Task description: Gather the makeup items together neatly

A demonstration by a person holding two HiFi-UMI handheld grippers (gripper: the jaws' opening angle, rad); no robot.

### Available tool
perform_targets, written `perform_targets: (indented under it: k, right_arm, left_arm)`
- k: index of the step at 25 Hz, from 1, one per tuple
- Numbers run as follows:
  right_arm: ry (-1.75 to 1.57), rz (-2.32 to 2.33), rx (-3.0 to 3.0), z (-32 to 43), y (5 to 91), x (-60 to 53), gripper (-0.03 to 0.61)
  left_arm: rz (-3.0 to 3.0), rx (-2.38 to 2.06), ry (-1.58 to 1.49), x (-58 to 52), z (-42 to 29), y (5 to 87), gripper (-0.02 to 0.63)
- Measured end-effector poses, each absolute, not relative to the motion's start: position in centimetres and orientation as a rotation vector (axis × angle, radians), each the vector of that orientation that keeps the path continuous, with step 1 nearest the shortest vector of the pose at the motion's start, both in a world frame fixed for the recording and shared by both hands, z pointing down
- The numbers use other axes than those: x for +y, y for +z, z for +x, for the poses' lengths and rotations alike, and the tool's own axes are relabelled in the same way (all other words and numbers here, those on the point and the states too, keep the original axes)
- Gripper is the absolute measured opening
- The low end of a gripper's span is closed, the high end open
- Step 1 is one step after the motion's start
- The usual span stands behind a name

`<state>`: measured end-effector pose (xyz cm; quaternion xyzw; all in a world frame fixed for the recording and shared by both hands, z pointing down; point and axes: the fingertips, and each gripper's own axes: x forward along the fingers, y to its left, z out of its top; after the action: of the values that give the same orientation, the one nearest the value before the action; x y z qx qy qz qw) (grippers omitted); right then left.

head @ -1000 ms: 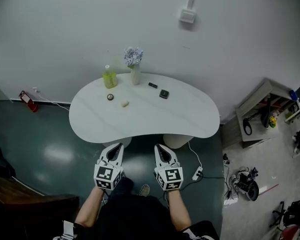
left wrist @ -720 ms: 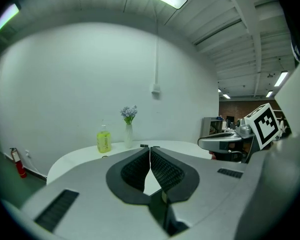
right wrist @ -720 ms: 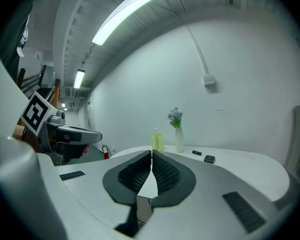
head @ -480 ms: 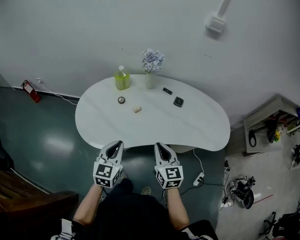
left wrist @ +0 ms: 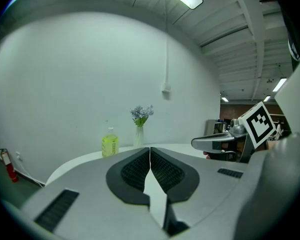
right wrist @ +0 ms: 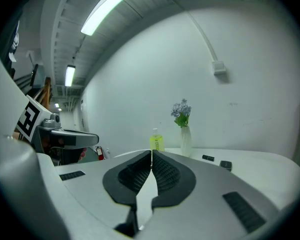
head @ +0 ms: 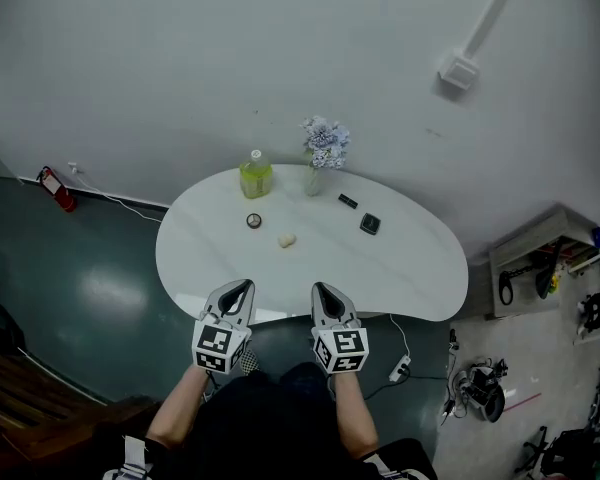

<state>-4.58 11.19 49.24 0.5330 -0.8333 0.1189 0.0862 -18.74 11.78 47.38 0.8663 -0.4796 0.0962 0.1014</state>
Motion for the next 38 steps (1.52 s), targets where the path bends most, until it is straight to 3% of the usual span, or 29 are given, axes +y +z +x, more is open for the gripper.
perform_targets:
  k: [19,36,37,38]
  right_arm:
    - [0.482,1.330,-2.486,-4.8,56.6,-4.6,0.032]
    - [0.528,1.207,-2.432,-6.8,66.4,-10.8,0.034]
    - [0.524,1.213,-2.426,-6.7,66.7,-11.0,0.040]
    - [0.530,1.206,-2.419,-6.9,67.0,-11.2,0.117]
  left_arm:
    - [2.363,-1.509,0.399,-1.0,-17.6,53.1,0.020]
    - [2.174,-1.480,0.484,-5.0,-17.5,61.0,0.020]
    - [2.168,-1.475,0.486,-5.0,-17.5,61.2,0.020]
    - [2.161,-1.471,0.488,-5.0,-17.6,61.5,0.020]
